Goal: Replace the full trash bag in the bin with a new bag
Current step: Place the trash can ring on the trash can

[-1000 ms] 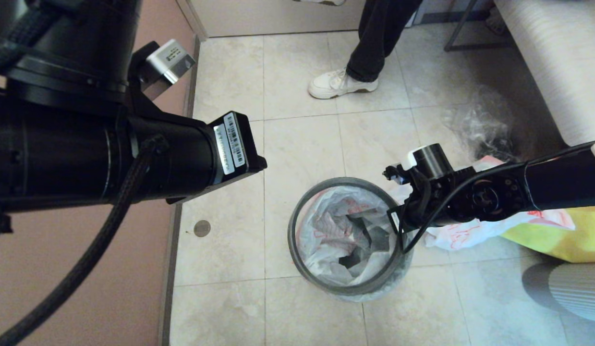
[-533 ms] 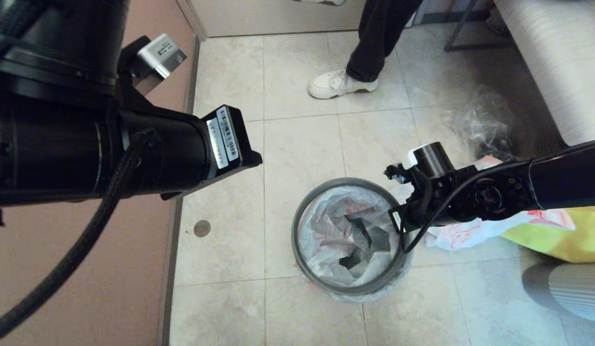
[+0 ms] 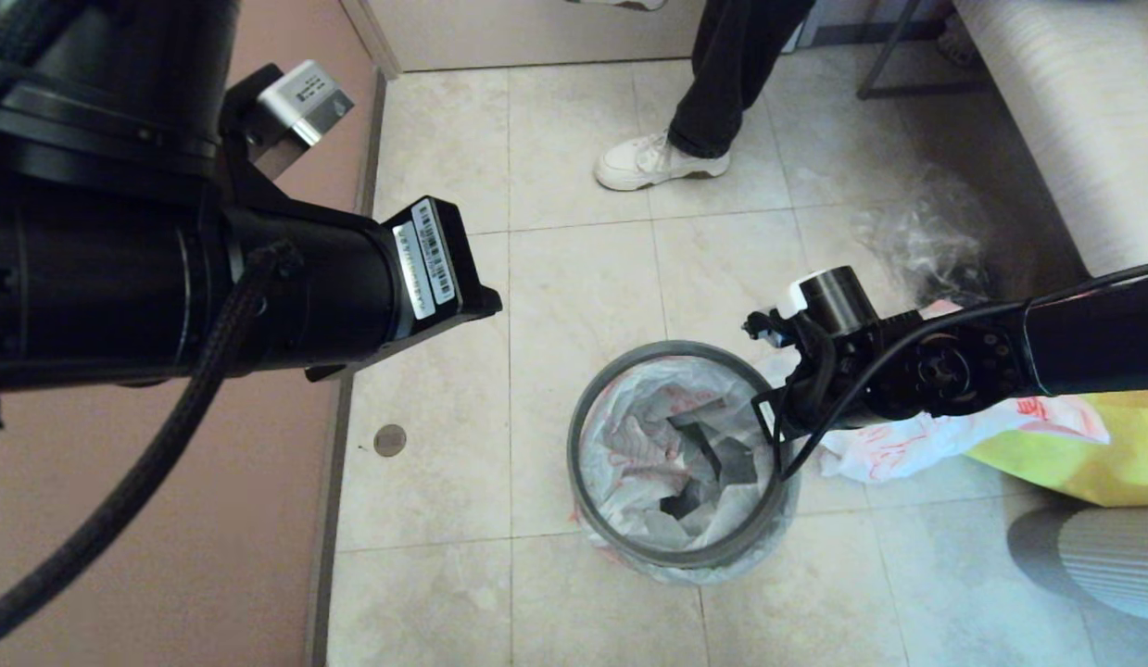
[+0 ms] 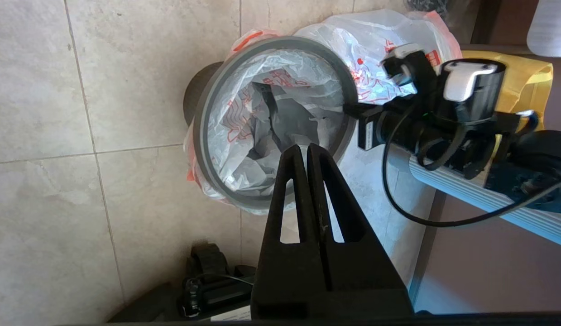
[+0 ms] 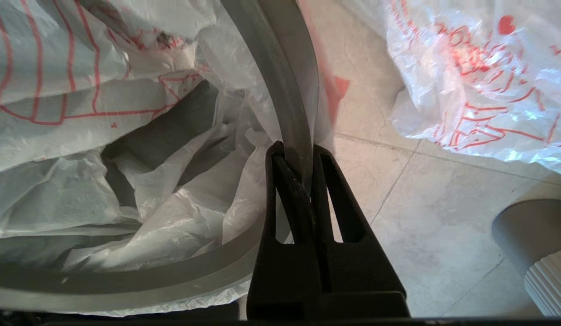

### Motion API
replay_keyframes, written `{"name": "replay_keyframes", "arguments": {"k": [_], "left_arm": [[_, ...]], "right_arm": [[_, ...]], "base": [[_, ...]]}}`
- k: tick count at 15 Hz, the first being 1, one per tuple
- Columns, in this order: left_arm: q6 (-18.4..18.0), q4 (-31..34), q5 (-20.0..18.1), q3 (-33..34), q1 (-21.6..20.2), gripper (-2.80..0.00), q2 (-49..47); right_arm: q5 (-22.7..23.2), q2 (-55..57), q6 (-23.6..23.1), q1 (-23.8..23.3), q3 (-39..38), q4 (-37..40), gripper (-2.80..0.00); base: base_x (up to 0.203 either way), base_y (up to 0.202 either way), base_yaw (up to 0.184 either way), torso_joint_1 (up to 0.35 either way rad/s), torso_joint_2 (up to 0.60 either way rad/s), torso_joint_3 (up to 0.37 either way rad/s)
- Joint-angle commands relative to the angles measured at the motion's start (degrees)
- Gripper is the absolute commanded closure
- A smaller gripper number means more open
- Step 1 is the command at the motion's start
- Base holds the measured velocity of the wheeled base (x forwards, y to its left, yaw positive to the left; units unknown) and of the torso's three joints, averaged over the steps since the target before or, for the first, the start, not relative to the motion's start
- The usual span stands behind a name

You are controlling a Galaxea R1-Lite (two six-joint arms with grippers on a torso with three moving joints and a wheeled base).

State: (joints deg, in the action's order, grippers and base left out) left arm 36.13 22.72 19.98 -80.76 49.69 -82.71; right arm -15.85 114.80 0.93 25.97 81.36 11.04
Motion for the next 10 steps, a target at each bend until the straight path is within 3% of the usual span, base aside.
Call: {"name": "replay_keyframes", "arguments": {"k": [1, 10], "left_arm": [[0.3, 0.1, 0.1, 0.0, 0.0, 0.00, -0.1], [0.3, 0.1, 0.1, 0.0, 0.0, 0.00, -0.1]], "right_arm": [[-0.1, -1.4, 0.1, 0.1, 0.1, 0.1, 0.00], [0.0, -0.3, 0.3, -0.4, -1.5, 0.3, 0.00]], "base": [[0.000, 0.000, 0.000, 0.000, 0.00, 0.000], [0.000, 0.000, 0.000, 0.000, 0.00, 0.000]]}}
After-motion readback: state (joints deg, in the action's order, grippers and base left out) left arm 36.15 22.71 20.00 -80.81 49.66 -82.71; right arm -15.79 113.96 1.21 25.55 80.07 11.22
